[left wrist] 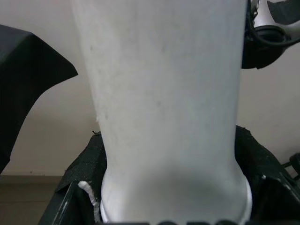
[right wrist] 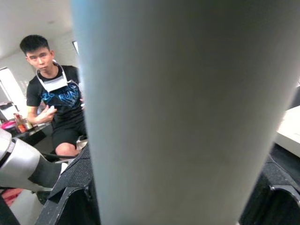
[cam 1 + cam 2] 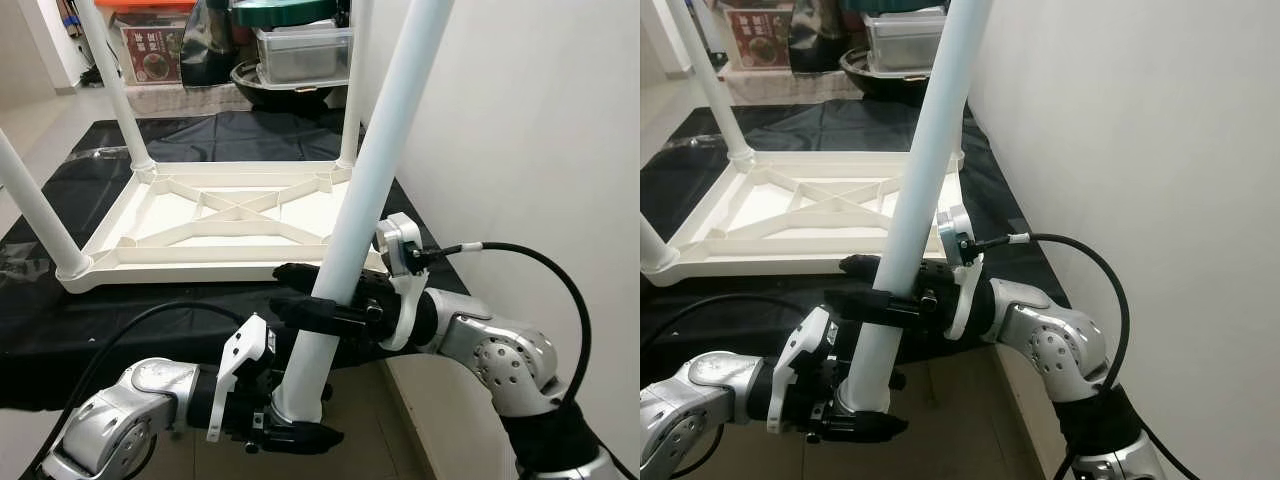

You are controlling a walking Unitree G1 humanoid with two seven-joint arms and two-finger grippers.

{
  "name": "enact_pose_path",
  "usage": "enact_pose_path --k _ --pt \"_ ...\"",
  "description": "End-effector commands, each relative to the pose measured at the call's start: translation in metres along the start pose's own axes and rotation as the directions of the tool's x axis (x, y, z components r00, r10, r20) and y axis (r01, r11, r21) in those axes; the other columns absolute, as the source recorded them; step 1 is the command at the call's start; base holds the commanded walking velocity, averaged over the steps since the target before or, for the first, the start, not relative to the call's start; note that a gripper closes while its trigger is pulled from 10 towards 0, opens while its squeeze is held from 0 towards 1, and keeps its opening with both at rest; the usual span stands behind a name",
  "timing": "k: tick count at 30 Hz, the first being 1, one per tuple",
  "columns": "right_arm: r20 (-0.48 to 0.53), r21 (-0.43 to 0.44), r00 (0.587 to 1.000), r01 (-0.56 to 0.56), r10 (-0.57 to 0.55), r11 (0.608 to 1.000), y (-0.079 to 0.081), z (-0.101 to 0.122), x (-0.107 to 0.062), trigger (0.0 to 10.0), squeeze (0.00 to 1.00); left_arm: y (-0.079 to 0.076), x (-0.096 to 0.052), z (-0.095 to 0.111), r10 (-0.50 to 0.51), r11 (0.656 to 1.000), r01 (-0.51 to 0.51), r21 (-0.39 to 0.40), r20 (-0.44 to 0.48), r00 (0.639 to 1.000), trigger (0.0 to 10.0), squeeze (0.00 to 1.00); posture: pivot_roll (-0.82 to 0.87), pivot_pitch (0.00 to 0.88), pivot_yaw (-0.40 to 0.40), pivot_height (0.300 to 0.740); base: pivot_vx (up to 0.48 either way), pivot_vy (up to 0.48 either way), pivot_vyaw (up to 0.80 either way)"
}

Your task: Building children table

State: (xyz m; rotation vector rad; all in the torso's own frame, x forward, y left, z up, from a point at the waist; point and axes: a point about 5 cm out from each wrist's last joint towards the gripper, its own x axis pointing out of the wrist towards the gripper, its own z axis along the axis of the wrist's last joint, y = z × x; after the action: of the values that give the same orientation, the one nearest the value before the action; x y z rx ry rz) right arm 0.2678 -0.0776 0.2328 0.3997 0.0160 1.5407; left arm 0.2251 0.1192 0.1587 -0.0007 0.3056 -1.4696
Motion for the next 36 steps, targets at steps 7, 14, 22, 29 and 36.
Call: enact_pose_path --k 7,14,22,29,36 --pt "-0.004 0.008 0.999 -0.034 0.034 0.999 0.0032 0.0012 0.001 10.0 0.0 -0.0022 0.0009 -0.0011 -0.019 1.0 0.019 0.019 -0.022 1.0 10.0 0.0 0.04 0.088 0.005 0.74 0.0 0.0 0.0" --pt "0.0 0.001 0.999 -0.038 0.038 0.999 0.0042 0.0017 0.0023 2.4 0.0 -0.0015 0.0023 -0.0013 -0.017 1.0 0.017 0.018 -0.017 1.0 10.0 0.0 0.04 0.086 0.003 0.74 0.0 0.0 0.0" --pt "0.011 -0.005 0.999 -0.036 0.036 0.999 0.004 0.0031 0.005 0.0 0.0 0.0005 0.0023 -0.0022 -0.008 1.0 0.008 0.011 -0.011 1.0 10.0 0.0 0.03 0.089 0.003 0.74 0.0 0.0 0.0" --pt "0.015 -0.008 0.999 -0.043 0.043 0.999 0.005 0.004 0.0054 0.0 0.0 0.0018 0.0041 -0.0036 -0.002 1.0 0.002 -0.006 -0.03 1.0 10.0 0.0 0.03 0.09 0.0 0.74 0.0 0.0 0.0" --pt "0.009 -0.009 0.999 -0.042 0.042 0.999 0.0047 0.0046 0.0033 0.0 0.0 0.0051 0.0042 -0.0082 0.038 0.999 -0.04 -0.023 -0.069 0.997 10.0 1.0 0.03 0.091 0.0 0.74 0.0 0.0 0.0"
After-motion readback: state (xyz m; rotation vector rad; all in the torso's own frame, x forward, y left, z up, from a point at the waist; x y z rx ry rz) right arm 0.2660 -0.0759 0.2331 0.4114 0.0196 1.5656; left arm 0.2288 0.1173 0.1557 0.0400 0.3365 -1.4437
